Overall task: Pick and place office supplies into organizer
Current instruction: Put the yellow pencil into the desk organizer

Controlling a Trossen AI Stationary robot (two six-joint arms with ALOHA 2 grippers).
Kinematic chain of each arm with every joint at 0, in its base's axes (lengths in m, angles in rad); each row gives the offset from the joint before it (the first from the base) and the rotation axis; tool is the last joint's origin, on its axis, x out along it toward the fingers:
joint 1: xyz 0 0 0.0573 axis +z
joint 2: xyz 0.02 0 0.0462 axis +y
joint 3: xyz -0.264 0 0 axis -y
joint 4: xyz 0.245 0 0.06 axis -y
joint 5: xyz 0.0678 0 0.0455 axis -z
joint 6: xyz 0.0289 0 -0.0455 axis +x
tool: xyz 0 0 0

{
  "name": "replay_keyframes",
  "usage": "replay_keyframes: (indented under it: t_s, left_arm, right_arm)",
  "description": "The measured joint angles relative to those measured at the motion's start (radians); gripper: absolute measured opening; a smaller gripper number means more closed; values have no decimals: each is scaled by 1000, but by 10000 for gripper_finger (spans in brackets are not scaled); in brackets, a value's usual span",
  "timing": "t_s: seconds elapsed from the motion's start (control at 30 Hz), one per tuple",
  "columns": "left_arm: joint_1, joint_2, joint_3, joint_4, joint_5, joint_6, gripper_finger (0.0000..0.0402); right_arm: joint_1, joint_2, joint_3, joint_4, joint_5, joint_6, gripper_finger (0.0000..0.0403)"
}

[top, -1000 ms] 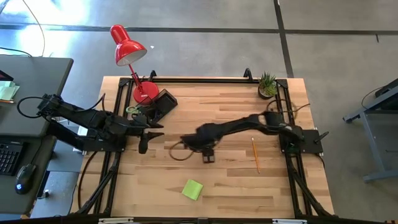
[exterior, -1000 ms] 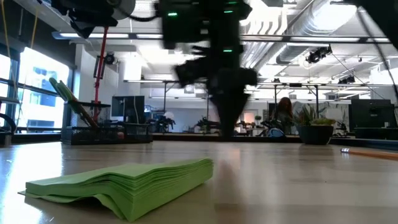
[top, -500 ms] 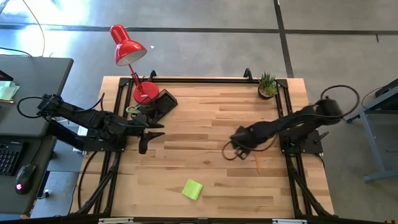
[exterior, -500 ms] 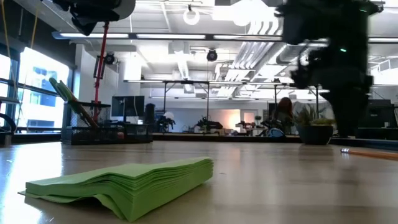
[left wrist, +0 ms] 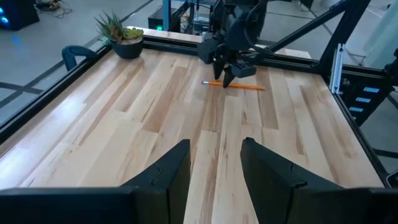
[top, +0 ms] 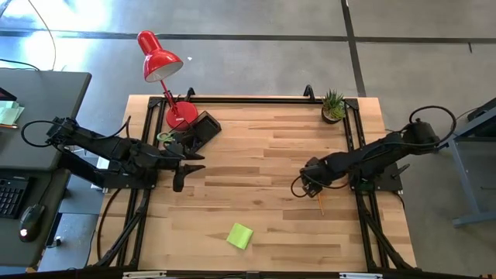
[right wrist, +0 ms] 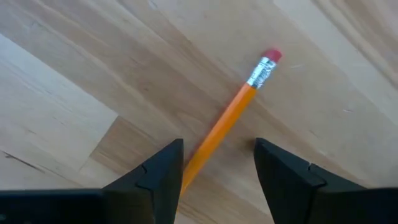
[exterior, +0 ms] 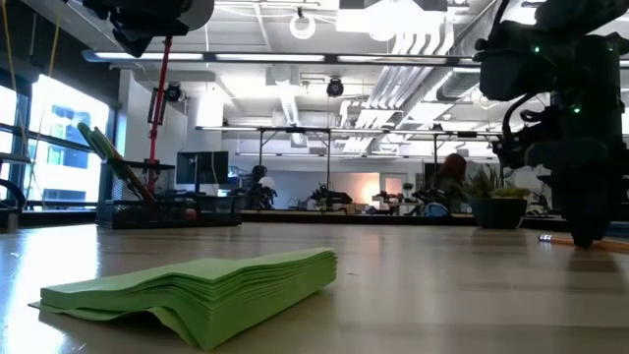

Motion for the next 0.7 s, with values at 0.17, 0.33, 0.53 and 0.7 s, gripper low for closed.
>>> replay_keyframes:
  t_s: [0.17,0.33,0.53,0.7]
  left_arm:
    - [0,0,0,0,0,0,129]
    - [0,0,0,0,0,0,129]
    - [0,0,0,1,0,0,129]
    - [0,0,0,1,0,0,129]
  right_arm:
    - [2,-2,-15,24,-11,10,138]
    - [2,-2,-16,54,-16,-20,68]
    - [2,0,-13,117,-12,-99,10]
    - [1,3,27,226,44,-210,10]
